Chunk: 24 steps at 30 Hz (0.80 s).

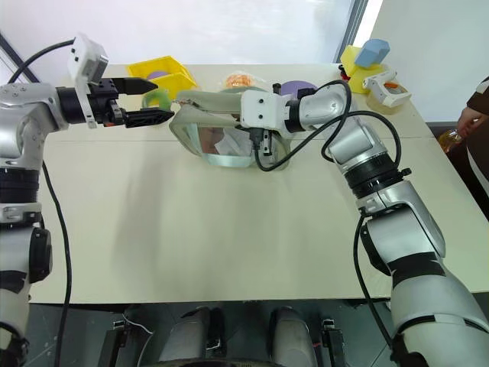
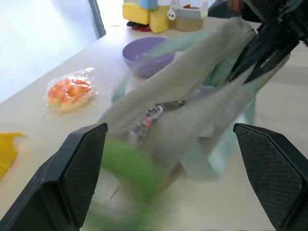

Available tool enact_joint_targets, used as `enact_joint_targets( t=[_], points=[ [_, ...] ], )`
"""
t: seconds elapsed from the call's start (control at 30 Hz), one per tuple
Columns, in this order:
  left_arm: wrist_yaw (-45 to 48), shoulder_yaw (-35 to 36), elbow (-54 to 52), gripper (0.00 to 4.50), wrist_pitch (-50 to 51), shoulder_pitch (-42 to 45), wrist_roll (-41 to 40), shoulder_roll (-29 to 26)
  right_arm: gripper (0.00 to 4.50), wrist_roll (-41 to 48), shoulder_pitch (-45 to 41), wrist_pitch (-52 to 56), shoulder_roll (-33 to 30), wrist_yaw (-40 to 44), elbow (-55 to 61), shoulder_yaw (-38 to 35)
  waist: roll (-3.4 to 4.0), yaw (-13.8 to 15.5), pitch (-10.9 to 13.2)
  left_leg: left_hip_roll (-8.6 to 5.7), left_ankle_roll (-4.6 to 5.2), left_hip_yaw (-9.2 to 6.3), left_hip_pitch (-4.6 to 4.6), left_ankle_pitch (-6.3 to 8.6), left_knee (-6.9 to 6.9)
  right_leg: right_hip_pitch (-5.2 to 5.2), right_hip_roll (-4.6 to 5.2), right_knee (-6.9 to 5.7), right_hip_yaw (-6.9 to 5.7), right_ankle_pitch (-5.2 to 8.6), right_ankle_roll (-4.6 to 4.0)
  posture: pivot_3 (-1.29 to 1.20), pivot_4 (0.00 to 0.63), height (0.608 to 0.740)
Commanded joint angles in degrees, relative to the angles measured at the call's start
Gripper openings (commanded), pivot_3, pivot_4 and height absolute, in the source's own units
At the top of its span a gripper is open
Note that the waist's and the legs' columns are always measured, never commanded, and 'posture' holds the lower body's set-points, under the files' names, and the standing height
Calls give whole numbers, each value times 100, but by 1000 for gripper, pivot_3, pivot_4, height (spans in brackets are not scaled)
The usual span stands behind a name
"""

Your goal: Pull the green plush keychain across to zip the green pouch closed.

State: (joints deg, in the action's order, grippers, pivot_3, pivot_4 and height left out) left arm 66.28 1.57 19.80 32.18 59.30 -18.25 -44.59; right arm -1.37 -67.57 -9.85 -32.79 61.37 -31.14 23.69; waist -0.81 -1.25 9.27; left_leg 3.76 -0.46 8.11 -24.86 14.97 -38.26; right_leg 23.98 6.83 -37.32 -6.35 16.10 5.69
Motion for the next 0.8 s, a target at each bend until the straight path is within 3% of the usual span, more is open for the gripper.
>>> enact_joint_targets(
  t=[0.03,0.23,0.47,0.57,0.8],
  points=[
    [-23,202,-85,4500,-69,112,-73,-131,31,129,-352,-340,14,265,-311,-410,0,2,0,0,0,1,0,0,0,0,0,0,0,0,0,0,150,739],
    [-57,206,-173,4500,-30,76,-97,-143,31,302,-275,-232,223,378,-403,-744,0,4,0,0,0,0,0,0,-3,0,0,-2,0,0,0,0,150,739],
    [-46,228,-107,4500,-80,124,-83,-202,31,952,-1024,402,319,908,-746,-1443,6,7,4,0,0,0,0,0,-3,0,0,-4,0,0,0,0,150,739],
    [-52,236,-90,4500,-99,131,-85,-214,31,841,-1062,92,307,1149,-921,-1401,6,7,4,0,0,-1,0,0,-3,-1,0,-3,0,0,0,0,150,739],
    [-69,309,-314,4500,4,-3,-158,-277,31,854,-213,-64,423,1768,-47,-1127,6,8,4,0,0,-3,0,0,-6,-6,0,-3,-2,0,0,0,150,739]
  ],
)
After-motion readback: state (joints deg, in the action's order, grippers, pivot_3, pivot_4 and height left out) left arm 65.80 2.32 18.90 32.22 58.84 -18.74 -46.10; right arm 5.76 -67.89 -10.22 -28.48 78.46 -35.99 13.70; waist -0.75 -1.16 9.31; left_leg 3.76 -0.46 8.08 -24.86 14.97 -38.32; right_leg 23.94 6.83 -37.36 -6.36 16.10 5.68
